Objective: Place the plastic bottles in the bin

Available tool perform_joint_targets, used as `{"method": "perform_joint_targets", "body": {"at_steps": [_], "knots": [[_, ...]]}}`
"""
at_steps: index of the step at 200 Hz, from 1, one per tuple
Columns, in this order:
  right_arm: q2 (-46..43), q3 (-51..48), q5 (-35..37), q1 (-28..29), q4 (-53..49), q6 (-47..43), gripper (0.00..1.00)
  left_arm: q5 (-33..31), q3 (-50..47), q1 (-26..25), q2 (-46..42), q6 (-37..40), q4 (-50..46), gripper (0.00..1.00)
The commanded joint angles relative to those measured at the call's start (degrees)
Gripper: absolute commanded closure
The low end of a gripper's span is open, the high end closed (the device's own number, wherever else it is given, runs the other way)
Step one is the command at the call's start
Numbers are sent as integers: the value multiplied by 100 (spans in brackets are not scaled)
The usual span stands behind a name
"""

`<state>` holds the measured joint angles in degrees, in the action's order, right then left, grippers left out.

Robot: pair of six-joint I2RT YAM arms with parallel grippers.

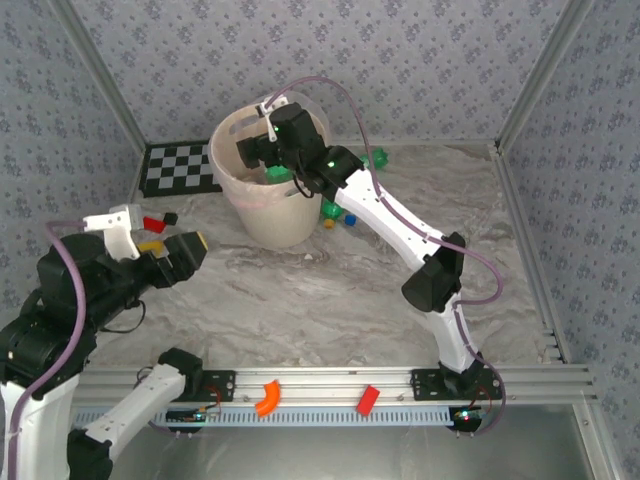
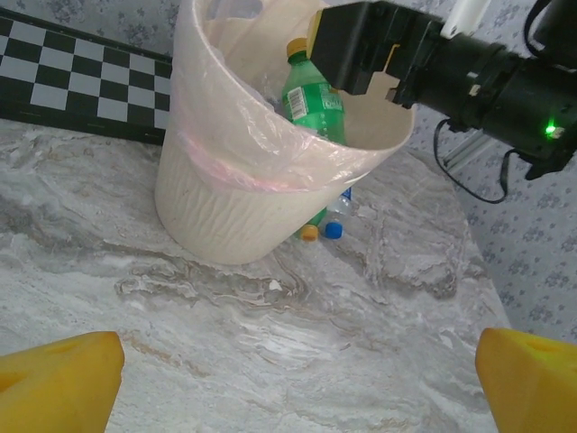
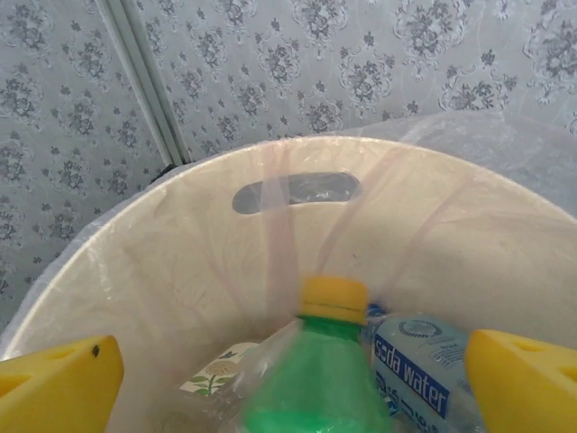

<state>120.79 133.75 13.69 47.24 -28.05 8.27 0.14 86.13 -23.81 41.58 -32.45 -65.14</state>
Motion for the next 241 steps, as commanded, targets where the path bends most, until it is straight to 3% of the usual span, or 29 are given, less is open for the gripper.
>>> {"method": "perform_joint_targets", "body": {"at_steps": [1,63,115,141,184,211,241], "knots": [[-472,79,42,54,-131,-115,0,33,82,-36,238,162,311,0],[-2191,-1946,36,-225,495,106,0,357,-307,-36,802,223,1232,0],[-2872,-3218,-190,-1065,708,682,0,958,-374,-43,1492,446,1834,0],[-2739,-3561,-200,-1667,794,1241,1,1006,-386,-117,1778,602,1999,0],[-1871,-3612,-935,-2684,1119,2018,0,937,-497,-195,1781,891,2059,0],[-1196,-3430,-1155,-2852,1214,2098,0,900,-640,-198,1587,968,2081,0],[-624,-3428,-1547,-2853,1263,2358,11,907,-880,-219,1459,783,2099,0]]}}
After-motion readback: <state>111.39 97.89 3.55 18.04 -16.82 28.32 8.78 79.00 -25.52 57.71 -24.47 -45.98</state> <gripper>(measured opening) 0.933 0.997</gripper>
